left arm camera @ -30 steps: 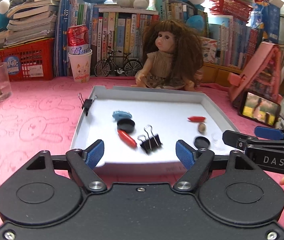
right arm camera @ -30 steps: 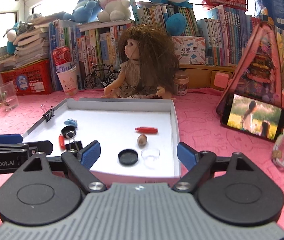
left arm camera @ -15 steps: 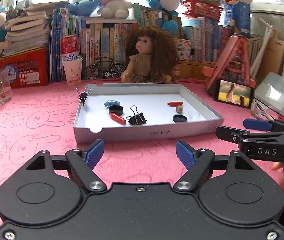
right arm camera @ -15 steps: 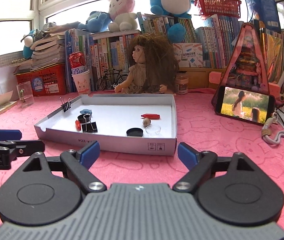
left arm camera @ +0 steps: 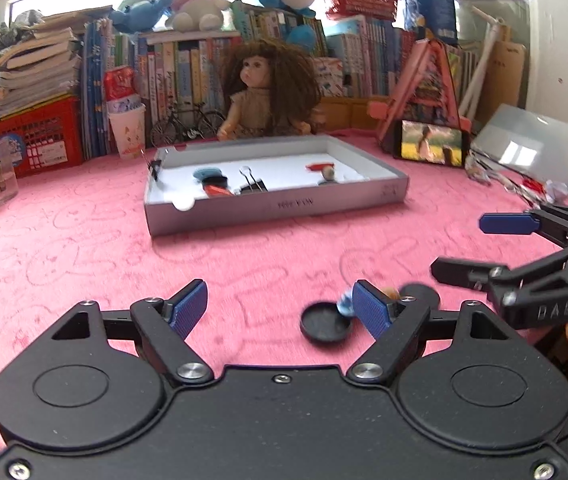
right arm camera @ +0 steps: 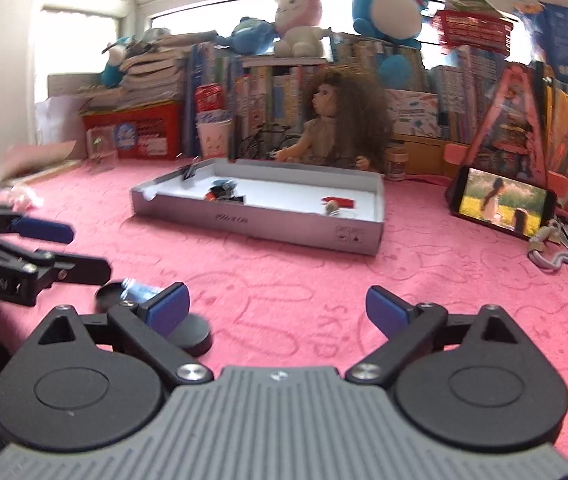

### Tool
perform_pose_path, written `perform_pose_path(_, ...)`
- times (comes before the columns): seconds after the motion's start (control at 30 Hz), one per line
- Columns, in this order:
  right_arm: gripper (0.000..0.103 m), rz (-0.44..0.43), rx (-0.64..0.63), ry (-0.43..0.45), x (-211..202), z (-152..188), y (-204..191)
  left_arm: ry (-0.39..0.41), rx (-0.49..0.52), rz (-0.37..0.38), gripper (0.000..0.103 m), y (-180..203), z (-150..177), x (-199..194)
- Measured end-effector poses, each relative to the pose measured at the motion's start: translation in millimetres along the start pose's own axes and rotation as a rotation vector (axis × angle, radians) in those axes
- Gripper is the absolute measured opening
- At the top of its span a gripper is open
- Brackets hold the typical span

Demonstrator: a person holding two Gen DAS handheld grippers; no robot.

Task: Organize rigid objects
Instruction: 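Move both open grippers back down to the objects on the cloth, then grasp a black round lid with the left gripper while the right gripper grasps another black lid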

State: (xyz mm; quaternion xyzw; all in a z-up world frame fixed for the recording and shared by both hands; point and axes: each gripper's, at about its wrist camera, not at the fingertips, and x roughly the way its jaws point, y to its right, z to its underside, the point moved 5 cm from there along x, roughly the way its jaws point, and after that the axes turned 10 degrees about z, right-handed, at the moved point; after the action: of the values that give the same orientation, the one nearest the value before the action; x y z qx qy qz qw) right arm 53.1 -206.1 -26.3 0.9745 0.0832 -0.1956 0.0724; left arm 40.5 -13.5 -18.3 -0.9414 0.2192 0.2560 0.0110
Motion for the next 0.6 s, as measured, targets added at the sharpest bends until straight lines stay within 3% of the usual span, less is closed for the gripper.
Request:
perform_pose_path(0.17, 0.099, -0.058, -0.075, 0.008, -6, 8, -22, -0.036, -0.002, 0.019, 0.078, 6, 12, 3)
perform_pose_path(0.3, 0.097, -0.025, -0.117, -0.008, -2, 15, -30, -0.05, 0.001, 0.022, 0.076, 7, 15, 6)
perform_pose_path(0.6, 0.077, -0.059, -0.104, -0.021, 0, 14, -34, -0.045, -0.005, 0.015, 0.073, 6, 15, 14)
